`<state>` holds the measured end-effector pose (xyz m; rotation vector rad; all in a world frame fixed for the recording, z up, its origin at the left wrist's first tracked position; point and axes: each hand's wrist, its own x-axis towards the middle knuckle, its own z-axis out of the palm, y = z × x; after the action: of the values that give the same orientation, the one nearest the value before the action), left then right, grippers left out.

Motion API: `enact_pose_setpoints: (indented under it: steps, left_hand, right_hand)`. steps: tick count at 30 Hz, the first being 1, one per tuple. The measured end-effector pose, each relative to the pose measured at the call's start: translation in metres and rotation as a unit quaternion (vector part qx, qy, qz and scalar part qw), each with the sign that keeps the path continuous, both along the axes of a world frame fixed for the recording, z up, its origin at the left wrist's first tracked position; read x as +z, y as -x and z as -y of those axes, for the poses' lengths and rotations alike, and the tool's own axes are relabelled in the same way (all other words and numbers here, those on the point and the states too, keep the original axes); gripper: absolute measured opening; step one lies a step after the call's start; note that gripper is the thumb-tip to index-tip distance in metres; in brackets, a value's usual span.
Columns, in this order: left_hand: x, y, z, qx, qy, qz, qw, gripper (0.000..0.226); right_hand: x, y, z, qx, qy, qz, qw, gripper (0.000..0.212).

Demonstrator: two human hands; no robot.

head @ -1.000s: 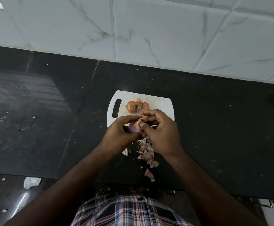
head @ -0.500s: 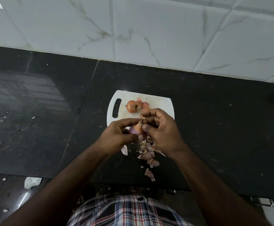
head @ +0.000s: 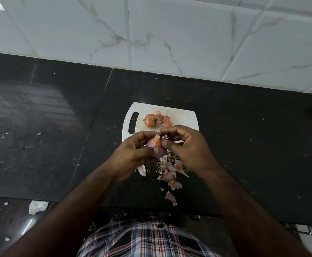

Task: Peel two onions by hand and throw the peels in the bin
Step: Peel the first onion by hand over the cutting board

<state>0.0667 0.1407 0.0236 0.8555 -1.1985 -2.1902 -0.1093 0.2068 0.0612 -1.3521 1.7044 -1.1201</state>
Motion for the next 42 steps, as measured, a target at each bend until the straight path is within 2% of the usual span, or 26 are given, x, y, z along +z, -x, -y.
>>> enact_pose_setpoints:
  steps: [7,11,17,21,29,34,40,42]
  left_hand:
    - [-0.006,0.004,-0.002,0.016,0.061,0.055,0.996,0.053]
    - [-0.003,0.001,0.002,0.038,-0.011,0.005,0.999,0.043]
    - [0.001,-0.002,0.004,0.028,-0.066,-0.018,0.997,0.037]
    - [0.003,-0.004,0.004,0.005,-0.086,-0.043,0.995,0.059]
    - [-0.003,-0.007,0.007,0.017,-0.135,-0.060,0.989,0.050]
    - [-0.004,-0.004,0.005,0.022,-0.140,-0.056,0.988,0.036]
    - [-0.005,-0.003,0.004,0.033,-0.100,-0.071,0.992,0.037]
    - [-0.005,-0.004,0.004,0.040,-0.103,-0.073,0.991,0.039]
  right_hand:
    - [-0.001,-0.007,-0.001,-0.034,0.005,-0.017,0.999,0.025]
    - [0.000,-0.006,0.000,-0.026,0.010,-0.075,0.997,0.024]
    - [-0.002,-0.005,0.002,-0.016,0.039,-0.100,0.994,0.022]
    - [-0.006,-0.001,0.004,-0.035,0.047,-0.128,0.990,0.024]
    - [-0.013,0.008,-0.002,0.028,-0.086,-0.160,0.983,0.020]
    - [-0.004,-0.001,-0.002,0.023,-0.094,-0.086,0.992,0.042]
    - [-0.012,-0.014,-0.001,-0.015,-0.049,-0.007,0.999,0.025]
    - [-0.015,-0.015,-0.003,-0.037,-0.036,-0.021,0.998,0.021]
